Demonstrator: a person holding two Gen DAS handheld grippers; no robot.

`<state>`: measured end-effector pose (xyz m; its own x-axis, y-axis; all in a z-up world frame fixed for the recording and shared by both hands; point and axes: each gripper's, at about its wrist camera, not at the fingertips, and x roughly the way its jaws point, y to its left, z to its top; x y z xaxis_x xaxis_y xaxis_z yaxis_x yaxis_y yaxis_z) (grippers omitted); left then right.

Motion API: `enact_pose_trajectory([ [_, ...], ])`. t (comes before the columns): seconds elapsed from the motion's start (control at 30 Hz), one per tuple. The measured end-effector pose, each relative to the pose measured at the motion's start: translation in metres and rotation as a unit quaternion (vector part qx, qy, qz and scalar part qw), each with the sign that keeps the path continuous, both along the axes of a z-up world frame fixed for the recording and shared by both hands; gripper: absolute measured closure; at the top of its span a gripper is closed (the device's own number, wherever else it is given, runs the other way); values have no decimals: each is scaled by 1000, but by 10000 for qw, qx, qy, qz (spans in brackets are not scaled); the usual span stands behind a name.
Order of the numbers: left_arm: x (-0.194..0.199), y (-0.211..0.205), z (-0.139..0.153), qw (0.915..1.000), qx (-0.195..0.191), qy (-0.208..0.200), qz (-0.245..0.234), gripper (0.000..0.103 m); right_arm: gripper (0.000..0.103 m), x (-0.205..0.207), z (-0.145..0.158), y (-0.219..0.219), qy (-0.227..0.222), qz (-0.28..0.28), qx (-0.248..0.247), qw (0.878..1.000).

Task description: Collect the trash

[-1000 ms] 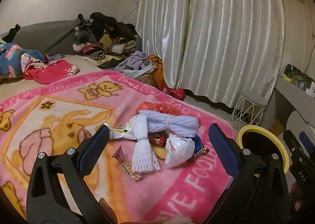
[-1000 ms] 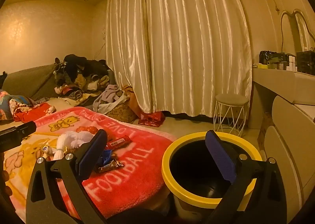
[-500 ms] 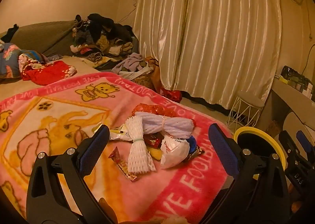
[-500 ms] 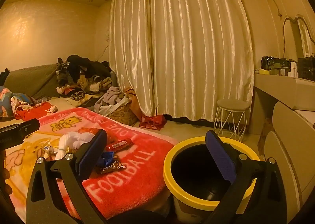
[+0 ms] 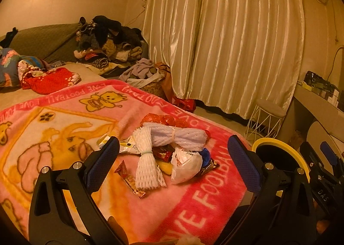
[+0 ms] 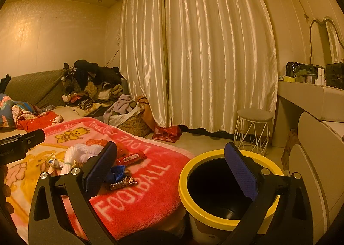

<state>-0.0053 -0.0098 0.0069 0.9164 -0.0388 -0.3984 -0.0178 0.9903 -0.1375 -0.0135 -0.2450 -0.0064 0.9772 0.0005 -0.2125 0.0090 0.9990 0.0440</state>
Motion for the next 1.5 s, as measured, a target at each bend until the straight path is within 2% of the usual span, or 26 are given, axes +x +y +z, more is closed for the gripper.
enact_pose_trajectory([
  [1.1, 1, -10, 0, 9999, 12, 18, -152, 11, 6, 1, 4, -5, 24, 76, 119, 9999],
  [1.33, 7, -3, -8, 9992, -249, 135, -292, 11, 6, 12, -1, -4, 257, 411, 134, 9987],
  [1.5, 15, 3, -13, 9990, -313, 233, -227, 11, 6, 21, -4, 6, 384, 781, 121, 9961],
])
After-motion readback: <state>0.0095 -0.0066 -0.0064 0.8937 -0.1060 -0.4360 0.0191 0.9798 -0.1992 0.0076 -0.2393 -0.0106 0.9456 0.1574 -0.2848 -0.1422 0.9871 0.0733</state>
